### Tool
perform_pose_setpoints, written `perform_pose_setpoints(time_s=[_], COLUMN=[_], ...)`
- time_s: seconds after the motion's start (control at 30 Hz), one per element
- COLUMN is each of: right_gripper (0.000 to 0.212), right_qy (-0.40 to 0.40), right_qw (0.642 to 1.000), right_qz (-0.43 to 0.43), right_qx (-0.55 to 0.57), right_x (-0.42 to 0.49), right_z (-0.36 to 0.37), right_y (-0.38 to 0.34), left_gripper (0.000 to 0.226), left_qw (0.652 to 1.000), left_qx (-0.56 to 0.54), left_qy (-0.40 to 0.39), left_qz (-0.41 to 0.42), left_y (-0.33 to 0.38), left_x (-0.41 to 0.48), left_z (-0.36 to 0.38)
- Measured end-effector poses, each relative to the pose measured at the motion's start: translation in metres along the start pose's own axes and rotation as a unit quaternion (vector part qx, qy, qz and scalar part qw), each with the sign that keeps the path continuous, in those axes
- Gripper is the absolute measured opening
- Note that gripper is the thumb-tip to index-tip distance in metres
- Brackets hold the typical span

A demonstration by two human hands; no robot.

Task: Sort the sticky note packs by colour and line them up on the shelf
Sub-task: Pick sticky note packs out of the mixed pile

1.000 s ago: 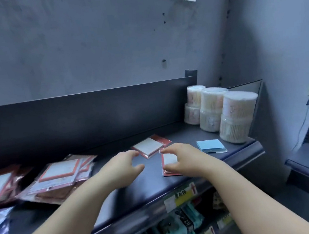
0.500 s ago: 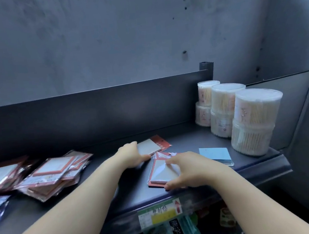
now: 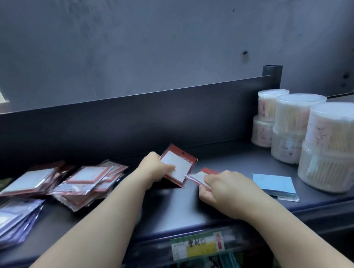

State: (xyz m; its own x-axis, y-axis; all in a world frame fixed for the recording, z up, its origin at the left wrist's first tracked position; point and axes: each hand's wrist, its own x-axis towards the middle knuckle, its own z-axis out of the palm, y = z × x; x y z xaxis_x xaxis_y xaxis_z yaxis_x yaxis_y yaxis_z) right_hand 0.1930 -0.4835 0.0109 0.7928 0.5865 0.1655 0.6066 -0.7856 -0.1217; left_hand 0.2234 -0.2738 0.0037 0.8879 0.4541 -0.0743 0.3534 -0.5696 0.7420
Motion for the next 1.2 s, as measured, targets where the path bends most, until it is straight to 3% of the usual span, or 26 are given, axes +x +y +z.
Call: perform_pose_setpoints(time_s=[0.13, 0.3, 0.5, 0.63, 0.9, 1.2], right_gripper=[0.017, 0.005, 0.029, 0.032, 0.030, 0.034], right_qy=[0.023, 0.031, 0.180, 0.250, 0.298, 0.298], right_qw=[1.000, 0.999, 0.982, 0.960, 0.929, 0.916], right_qz=[-0.007, -0.012, -0.004, -0.063, -0.164, -0.222], right_qx=[-0.007, -0.039, 0.051, 0.108, 0.146, 0.149], right_x=[0.005, 0.013, 0.020, 0.026, 0.056, 0.108], right_z=[-0.006, -0.010, -0.015, -0.004, 0.014, 0.039], right_y=[-0.009, -0.018, -0.042, -0.075, -0.163, -0.290], left_gripper=[0.011, 0.015, 0.032, 0.031, 0.027, 0.027], left_qw=[0.987, 0.970, 0.938, 0.914, 0.864, 0.858], left_qx=[-0.154, -0.241, -0.332, -0.371, -0.412, -0.426], left_qy=[-0.023, 0.018, 0.095, 0.161, 0.290, 0.287], left_qz=[-0.029, -0.018, -0.019, -0.010, -0.018, 0.009], left_y=[-0.010, -0.022, -0.055, -0.083, -0.158, -0.239], left_x=[-0.020, -0.063, -0.110, -0.135, -0.157, -0.162], left_z=[-0.013, -0.037, -0.072, -0.103, -0.177, -0.255])
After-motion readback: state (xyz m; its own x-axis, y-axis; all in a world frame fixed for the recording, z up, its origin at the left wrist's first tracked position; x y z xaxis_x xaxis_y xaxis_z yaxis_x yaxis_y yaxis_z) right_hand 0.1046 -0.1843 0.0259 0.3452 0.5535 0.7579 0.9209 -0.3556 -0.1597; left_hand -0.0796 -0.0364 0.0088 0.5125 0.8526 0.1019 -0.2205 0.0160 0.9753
